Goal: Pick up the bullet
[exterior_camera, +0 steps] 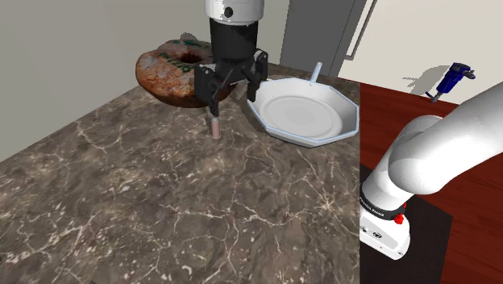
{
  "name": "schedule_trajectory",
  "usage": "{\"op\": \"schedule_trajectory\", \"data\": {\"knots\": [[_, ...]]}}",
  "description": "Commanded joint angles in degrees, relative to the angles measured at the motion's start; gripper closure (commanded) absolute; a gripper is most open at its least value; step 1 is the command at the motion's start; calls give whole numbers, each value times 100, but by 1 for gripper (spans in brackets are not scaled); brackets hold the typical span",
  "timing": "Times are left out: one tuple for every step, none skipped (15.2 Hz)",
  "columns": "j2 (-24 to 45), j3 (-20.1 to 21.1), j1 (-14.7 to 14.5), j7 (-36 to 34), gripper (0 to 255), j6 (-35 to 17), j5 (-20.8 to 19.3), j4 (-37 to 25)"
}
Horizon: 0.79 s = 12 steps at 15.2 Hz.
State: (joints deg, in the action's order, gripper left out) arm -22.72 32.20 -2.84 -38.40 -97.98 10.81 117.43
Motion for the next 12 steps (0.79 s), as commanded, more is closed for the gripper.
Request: {"op": "schedule_trajectory", "data": {"knots": [[343,249,21,-362,0,5,-47,-325],[544,389,29,-557,0,-13,-98,-491],[681,480,33,-687,0,-24,-140,-602],[676,484,25,-684,0,-101,-134,-521],[673,489,20,-681,0,-178,-129,-442],[671,496,16,-678,0,-254,-123,-363],[670,504,12,-676,0,-331,-119,-286],[670,512,9,-674,0,-407,-114,-210],[673,521,5,-673,0,-484,-111,-135],[676,531,2,-672,0,-561,-108,-62],[679,536,0,-672,0,-605,-106,-20],[679,536,0,-672,0,-605,-106,-20]]}}
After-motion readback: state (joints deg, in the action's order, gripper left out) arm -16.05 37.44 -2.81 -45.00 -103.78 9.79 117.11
